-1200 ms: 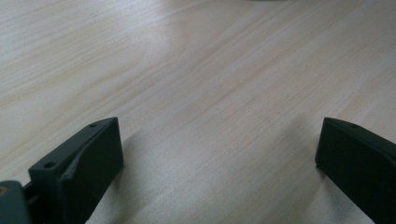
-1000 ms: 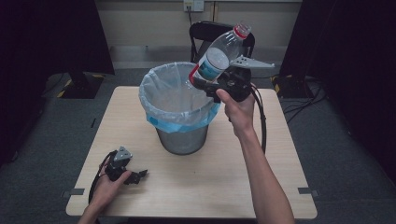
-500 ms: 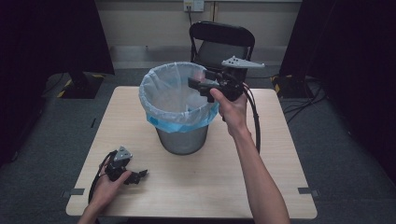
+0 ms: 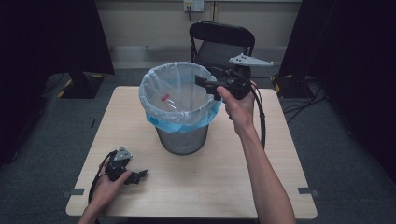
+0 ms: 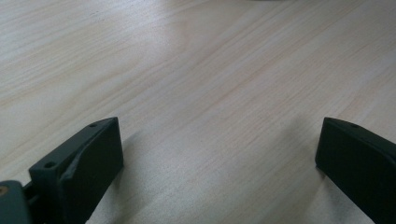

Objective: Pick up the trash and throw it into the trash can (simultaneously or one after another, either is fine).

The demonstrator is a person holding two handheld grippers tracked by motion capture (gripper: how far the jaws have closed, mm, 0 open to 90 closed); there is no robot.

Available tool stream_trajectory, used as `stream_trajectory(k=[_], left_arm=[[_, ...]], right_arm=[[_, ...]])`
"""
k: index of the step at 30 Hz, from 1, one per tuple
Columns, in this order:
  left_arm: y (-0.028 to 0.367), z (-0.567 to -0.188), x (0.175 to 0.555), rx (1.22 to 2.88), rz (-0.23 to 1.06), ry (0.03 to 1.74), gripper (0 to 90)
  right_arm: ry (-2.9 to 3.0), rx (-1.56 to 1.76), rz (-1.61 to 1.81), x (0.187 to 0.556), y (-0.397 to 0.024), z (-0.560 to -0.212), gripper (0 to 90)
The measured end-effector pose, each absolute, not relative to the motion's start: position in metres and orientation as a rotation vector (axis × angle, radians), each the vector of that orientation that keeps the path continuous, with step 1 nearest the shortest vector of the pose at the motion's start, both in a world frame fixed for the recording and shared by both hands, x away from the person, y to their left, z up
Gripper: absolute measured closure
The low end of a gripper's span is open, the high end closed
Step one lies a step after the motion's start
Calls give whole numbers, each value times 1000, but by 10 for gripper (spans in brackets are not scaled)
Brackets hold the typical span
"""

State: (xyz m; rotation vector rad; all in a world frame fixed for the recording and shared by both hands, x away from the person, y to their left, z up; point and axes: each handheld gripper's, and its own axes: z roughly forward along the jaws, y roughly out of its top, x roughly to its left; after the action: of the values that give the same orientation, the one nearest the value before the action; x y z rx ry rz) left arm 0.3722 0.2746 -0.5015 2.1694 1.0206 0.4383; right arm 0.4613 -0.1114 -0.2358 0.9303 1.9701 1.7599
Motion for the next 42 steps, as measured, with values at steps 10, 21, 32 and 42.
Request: stream_trajectory(k=[10, 21, 32, 42], left_arm=[[274, -502, 372, 2166, 437, 1023, 3], [275, -502, 372, 2169, 438, 1021, 3], [275, -502, 372, 2169, 438, 1021, 3], [274, -502, 372, 2164, 436, 1024, 3]], right_arm=[[1983, 939, 1655, 457, -130, -237, 203], [1942, 977, 1598, 450, -165, -247, 208], [1942, 1080, 1501, 445, -201, -274, 201], [2011, 1160, 1407, 443, -216, -322, 201]])
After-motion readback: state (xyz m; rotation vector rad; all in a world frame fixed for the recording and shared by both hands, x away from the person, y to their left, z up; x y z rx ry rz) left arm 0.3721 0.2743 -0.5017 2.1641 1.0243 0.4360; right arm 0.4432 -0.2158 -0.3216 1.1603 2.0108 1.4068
